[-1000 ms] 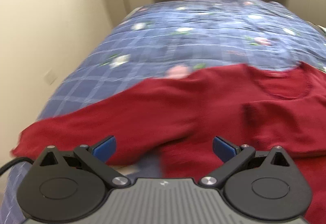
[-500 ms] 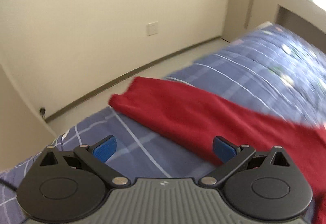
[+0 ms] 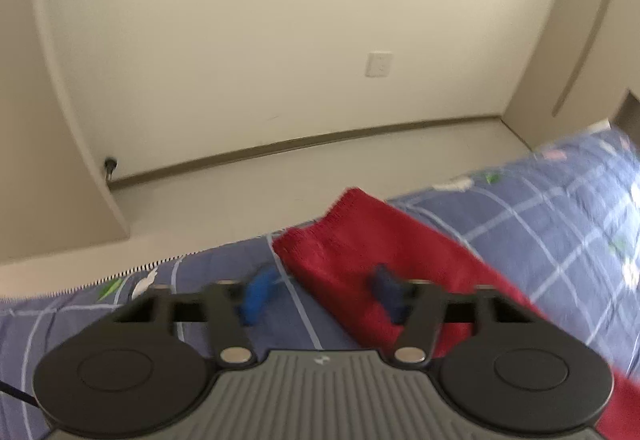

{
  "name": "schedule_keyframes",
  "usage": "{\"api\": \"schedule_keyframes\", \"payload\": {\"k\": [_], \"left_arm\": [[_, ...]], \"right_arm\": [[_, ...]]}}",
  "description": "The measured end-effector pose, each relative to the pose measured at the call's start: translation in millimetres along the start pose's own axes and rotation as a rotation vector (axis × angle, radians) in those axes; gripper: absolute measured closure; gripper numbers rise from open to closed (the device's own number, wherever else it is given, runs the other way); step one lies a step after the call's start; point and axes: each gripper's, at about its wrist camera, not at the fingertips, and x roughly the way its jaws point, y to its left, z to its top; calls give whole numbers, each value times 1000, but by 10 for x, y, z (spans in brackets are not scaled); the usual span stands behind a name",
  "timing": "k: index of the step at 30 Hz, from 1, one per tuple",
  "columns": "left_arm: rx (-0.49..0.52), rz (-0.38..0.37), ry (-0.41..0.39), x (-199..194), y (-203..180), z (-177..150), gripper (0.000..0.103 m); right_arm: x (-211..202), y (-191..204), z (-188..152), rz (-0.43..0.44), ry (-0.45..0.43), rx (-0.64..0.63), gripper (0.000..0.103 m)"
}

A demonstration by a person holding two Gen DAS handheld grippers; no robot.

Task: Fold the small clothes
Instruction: 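Close the left tool on the other sleeve cuff, then carry the cuff with the left tool across the shirt body and release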

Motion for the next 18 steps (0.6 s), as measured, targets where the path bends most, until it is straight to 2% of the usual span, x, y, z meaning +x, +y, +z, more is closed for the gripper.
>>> {"api": "schedule_keyframes", "payload": {"k": [1,3,5,8,11,15,18], "left_arm": [[-33,-8,6,11,35,34,73],[-81,-13,12,16,108,67,93],[-109,-26,8,14,163,87,99],[-101,-35,-6,-43,152,86,101],[-74,-69,-74,-263,35,79,101],[17,-187,-178,-705,-246,93,101],[103,-316,-255,-1117,-563,89,101]], "right_arm": [[-1,13,-6,2,2,0,1],[-8,24,-12,3,3,3,1],[-20,18,-17,4,0,10,1],[-41,-13,-23,0,-4,20,1],[-81,-85,-18,-9,-10,37,1],[-161,-229,0,-24,-32,64,1],[-222,-366,12,-38,-43,87,1]]}}
